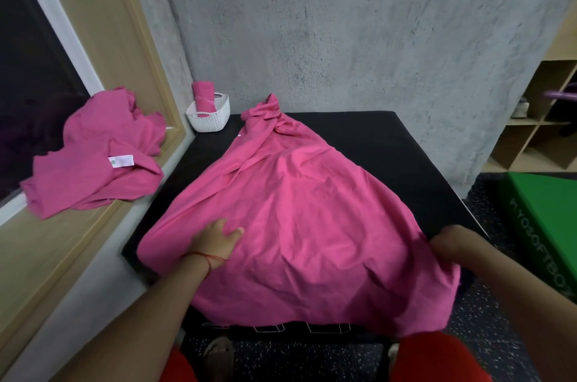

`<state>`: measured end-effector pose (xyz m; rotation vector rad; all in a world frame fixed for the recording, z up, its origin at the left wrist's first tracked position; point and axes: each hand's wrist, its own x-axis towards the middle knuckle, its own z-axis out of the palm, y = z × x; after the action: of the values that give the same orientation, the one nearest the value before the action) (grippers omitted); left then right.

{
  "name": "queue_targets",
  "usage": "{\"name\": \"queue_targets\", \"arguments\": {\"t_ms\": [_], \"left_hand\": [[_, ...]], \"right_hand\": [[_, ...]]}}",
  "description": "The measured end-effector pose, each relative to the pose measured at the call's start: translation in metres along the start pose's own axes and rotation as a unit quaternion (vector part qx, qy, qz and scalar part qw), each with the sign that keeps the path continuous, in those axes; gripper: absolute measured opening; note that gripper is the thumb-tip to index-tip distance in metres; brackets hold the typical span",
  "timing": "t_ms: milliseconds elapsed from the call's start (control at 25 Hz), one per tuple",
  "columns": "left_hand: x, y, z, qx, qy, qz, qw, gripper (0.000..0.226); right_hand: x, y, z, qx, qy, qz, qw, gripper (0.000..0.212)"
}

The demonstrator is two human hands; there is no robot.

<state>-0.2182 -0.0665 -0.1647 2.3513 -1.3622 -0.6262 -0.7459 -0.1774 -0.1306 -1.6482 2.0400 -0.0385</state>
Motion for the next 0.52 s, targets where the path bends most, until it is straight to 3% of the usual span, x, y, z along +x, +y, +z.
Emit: {"name": "queue_targets", "arguments": {"t_ms": [120, 240, 360, 440, 520], "left_hand": [[0.002, 0.024, 0.021, 0.106, -0.050, -0.056, 0.991, 0.107], [0.003, 0.031, 0.027, 0.164, -0.045, -0.047, 0.984, 0.102], [0.016, 0.027, 0.024, 0.195, -0.032, -0.031, 0.980, 0.099], [0.030, 0.036, 0.022, 0.197, 0.012, -0.021, 0.980, 0.086], [0.049, 0.052, 0.022, 0.170, 0.111, 0.013, 0.979, 0.065]], "right_hand": [[0.016, -0.012, 0.003, 0.012, 0.062, -0.042, 0.997, 0.032], [0.035, -0.026, 0.012, 0.064, 0.068, -0.061, 0.994, 0.048], [0.049, -0.046, 0.007, 0.151, 0.070, -0.048, 0.985, 0.028], [0.060, -0.059, 0.005, 0.176, 0.073, -0.038, 0.981, 0.026], [0.077, -0.075, 0.002, 0.159, 0.066, -0.052, 0.984, 0.029]]}}
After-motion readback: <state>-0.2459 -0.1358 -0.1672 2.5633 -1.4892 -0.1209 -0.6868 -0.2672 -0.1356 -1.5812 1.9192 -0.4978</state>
